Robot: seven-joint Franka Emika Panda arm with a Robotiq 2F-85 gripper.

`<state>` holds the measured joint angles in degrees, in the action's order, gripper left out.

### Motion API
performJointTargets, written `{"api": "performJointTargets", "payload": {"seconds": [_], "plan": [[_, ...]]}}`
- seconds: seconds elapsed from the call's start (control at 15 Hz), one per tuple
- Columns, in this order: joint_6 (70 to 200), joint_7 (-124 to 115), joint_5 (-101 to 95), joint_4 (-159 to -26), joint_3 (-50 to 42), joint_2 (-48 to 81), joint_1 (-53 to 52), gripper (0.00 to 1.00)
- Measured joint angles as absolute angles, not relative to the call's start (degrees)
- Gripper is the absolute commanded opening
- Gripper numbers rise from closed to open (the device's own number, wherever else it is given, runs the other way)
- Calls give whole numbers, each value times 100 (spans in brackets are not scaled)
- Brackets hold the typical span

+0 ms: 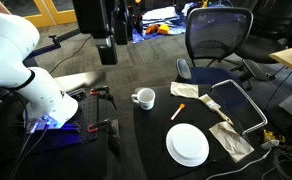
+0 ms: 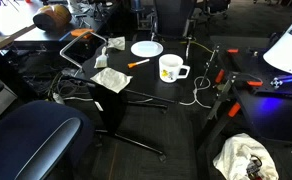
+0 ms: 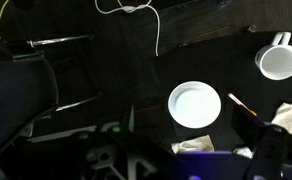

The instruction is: Put the yellow marker in the mug

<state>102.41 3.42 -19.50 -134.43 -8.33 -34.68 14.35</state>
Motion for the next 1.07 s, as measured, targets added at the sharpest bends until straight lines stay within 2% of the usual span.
{"api": "performJointTargets", "payload": {"seconds": [0.67,1.07], "plan": [[10363,474,-1950,-13451,-875,-3420,1317,100],[11889,1374,-1858,-13628,-1071,-2816,803,100]]}}
